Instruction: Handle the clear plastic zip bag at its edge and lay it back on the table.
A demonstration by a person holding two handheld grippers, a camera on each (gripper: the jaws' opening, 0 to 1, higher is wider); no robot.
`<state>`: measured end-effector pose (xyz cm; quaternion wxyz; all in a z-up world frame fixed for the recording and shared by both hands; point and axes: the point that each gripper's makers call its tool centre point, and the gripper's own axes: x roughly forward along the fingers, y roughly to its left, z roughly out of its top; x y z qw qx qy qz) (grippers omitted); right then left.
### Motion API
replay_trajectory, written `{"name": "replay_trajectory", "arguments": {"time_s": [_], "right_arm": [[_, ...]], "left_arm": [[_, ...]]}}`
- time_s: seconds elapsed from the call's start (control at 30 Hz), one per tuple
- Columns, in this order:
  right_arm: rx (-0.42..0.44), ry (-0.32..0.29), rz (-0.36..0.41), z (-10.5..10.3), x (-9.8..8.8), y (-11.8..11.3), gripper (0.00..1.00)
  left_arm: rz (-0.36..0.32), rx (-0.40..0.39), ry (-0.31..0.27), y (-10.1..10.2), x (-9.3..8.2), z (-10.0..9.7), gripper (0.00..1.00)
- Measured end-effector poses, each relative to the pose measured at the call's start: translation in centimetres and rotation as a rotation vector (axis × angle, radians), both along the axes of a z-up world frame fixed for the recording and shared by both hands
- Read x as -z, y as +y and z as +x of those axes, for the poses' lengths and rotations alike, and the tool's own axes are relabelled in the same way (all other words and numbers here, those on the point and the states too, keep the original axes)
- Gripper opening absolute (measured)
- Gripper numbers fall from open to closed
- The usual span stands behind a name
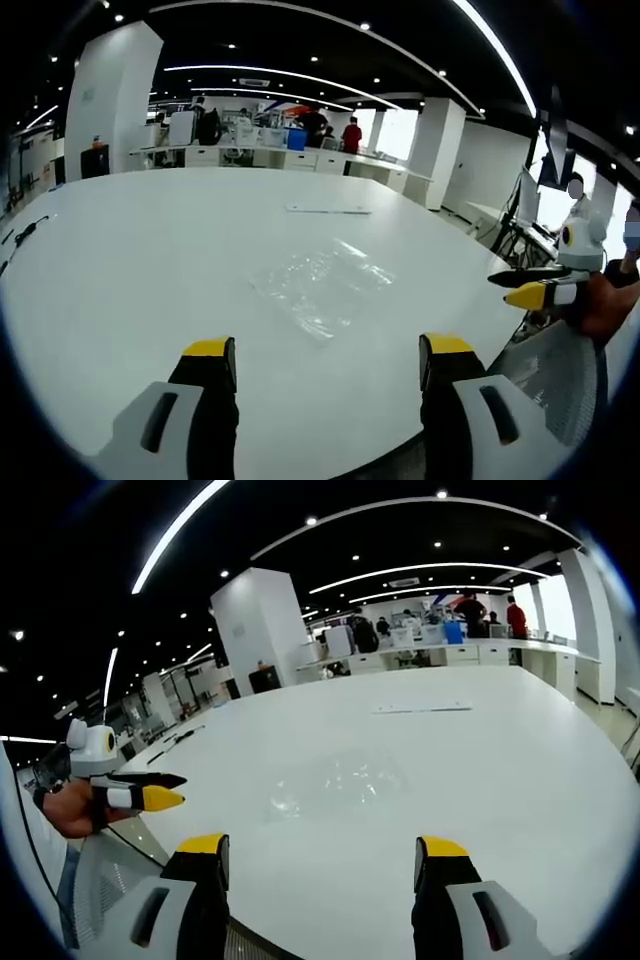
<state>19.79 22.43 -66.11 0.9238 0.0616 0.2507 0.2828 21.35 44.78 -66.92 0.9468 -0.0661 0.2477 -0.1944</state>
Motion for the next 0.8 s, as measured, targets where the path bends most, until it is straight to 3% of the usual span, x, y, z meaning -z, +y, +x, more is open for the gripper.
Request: {"name": "replay_trajectory", "arguments": {"time_s": [0.8], "right_arm": [[0.001, 0.005, 0.001, 0.25, 0.58, -0.54, 0.75]], "left_arm": [[0.008, 0.008, 0.005, -0.27, -0.04, -0.25, 0.74]]}}
